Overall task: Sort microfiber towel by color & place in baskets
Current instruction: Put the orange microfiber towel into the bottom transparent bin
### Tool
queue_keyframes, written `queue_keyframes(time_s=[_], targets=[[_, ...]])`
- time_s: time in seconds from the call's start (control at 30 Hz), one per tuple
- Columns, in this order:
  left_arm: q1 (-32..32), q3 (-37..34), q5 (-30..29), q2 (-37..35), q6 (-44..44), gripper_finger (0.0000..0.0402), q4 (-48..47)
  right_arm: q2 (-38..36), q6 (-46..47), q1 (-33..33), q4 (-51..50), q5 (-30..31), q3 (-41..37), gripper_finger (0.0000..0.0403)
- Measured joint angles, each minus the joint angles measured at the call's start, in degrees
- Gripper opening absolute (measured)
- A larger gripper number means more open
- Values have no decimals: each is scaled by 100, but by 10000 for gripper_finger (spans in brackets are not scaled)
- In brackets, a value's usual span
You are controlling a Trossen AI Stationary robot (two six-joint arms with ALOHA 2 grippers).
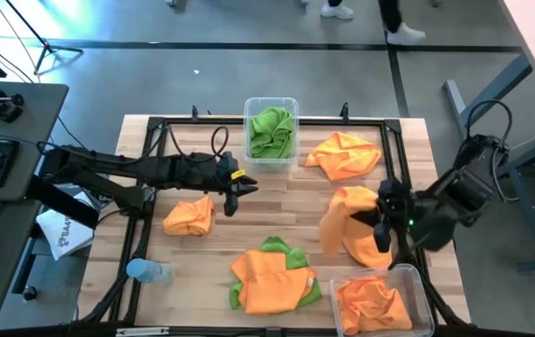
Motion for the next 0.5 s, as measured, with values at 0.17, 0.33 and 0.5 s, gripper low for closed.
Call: queue_keyframes(time_s=[0.17, 0.33, 0.5], targets=[[-182, 0, -50, 0, 148, 81, -73, 623, 1702, 442, -981, -115, 720, 0], [-338, 0, -282, 0, 124, 81, -309, 1367, 2681, 835, -1677, -184, 1787, 0], [-535, 0, -434, 2, -5, 81, -445, 2209, 3301, 1241, -2437, -520, 3122, 0]])
